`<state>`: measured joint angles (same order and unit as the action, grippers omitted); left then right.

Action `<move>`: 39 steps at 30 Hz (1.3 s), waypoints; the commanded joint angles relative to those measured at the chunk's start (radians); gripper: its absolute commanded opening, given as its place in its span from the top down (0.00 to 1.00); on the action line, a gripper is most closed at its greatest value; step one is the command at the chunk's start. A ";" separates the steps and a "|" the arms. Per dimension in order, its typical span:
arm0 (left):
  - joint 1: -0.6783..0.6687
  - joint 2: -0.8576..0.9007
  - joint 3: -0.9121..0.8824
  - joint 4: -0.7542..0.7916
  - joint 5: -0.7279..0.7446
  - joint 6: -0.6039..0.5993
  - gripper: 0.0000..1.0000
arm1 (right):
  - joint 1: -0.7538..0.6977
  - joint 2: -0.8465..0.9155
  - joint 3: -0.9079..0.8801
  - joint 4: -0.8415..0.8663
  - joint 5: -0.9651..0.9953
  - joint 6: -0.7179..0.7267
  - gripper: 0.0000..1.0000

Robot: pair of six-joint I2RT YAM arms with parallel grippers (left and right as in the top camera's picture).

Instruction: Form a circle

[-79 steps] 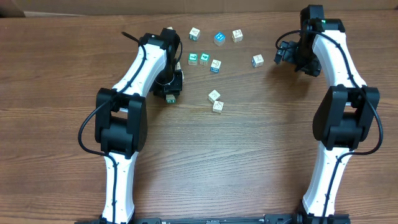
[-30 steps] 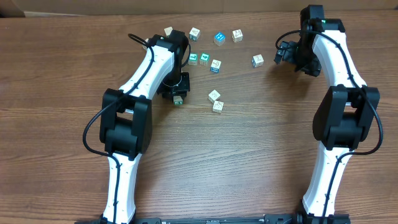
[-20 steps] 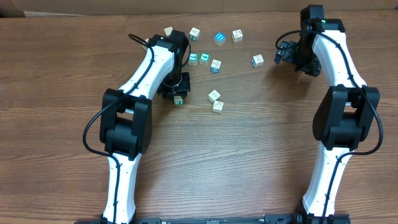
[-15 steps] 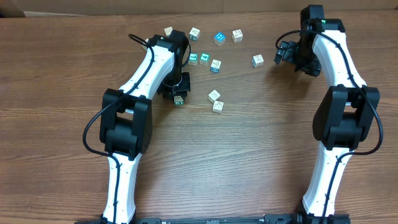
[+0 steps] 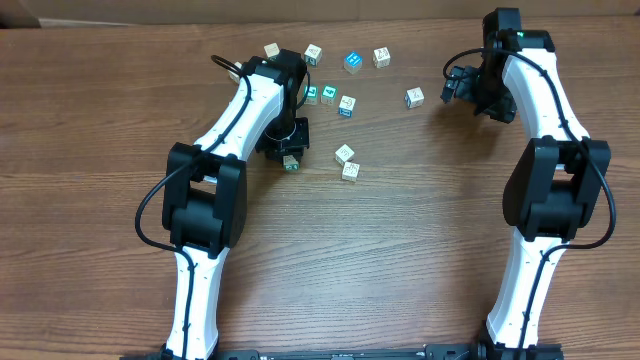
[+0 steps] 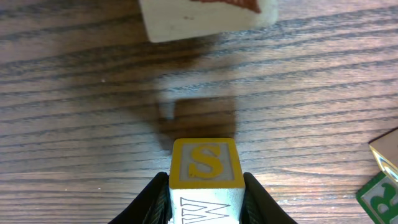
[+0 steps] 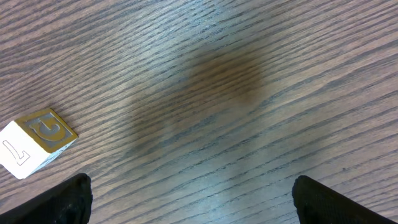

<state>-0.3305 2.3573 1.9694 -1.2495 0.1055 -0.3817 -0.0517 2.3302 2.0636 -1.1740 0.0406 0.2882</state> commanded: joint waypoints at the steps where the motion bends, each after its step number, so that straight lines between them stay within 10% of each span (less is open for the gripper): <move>1: -0.012 0.001 -0.003 -0.003 0.027 0.030 0.73 | 0.000 -0.024 0.022 0.002 0.003 0.004 0.00; 39: -0.012 0.001 -0.003 -0.003 0.130 0.068 0.71 | 0.000 -0.024 0.022 0.002 0.002 0.004 0.00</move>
<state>-0.3344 2.3573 1.9694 -1.2495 0.2104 -0.3367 -0.0517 2.3302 2.0636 -1.1740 0.0406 0.2878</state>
